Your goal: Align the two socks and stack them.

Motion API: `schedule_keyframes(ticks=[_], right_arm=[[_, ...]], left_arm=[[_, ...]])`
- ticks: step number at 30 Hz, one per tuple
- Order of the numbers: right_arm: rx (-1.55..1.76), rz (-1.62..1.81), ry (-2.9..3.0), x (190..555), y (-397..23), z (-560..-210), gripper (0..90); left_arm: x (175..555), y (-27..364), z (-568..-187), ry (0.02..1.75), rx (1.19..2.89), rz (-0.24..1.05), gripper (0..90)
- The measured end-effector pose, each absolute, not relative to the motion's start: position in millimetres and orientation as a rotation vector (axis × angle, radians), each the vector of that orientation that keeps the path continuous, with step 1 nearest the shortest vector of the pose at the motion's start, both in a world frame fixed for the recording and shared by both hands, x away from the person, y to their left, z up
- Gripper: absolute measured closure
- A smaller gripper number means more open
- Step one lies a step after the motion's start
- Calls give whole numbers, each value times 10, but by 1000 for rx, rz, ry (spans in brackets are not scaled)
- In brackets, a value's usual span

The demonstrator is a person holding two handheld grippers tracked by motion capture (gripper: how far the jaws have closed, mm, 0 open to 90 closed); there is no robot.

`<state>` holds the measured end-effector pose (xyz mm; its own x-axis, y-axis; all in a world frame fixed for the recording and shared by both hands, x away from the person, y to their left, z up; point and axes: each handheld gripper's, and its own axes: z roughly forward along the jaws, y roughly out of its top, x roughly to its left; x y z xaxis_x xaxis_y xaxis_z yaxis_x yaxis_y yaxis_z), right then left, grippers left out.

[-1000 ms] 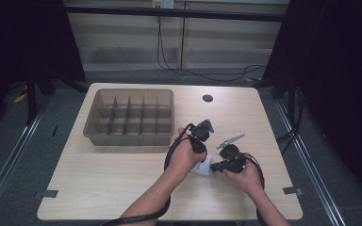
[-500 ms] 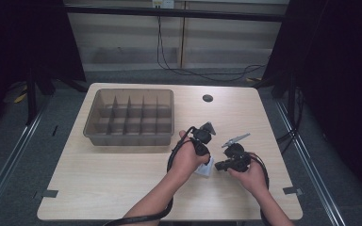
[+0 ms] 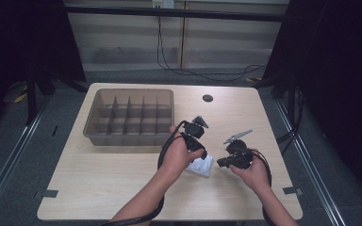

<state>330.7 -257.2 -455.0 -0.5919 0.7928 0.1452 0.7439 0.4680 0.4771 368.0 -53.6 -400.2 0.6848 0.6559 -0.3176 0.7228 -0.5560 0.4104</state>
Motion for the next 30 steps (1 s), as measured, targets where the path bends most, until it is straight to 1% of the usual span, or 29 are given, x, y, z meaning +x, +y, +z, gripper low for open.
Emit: schedule_keyframes(ticks=[7, 13, 14, 19, 25, 27, 30], right_arm=[[1317, 797, 2617, 3358, -2372, -4350, 846], [1288, 811, 2647, 3390, -2195, -4367, 799], [1284, 805, 2654, 3394, -2148, -4388, 776], [1275, 810, 2654, 3407, -2087, -4419, 743], [1269, 760, 2669, 3427, -2039, -4502, 745], [1257, 729, 2681, 3426, -2021, -4549, 753], [1244, 705, 2694, 3425, -2003, -4604, 797]], left_arm=[[3729, -139, -4084, 1131, 2379, -124, 660], [3746, 76, -4201, 1169, 2388, -119, 672], [3745, 97, -4221, 1178, 2386, -121, 680], [3738, 185, -4313, 1194, 2397, -111, 670], [3740, 210, -4466, 1211, 2420, -105, 660], [3742, 204, -4516, 1217, 2415, -120, 659], [3741, 178, -4566, 1227, 2425, -111, 657]])
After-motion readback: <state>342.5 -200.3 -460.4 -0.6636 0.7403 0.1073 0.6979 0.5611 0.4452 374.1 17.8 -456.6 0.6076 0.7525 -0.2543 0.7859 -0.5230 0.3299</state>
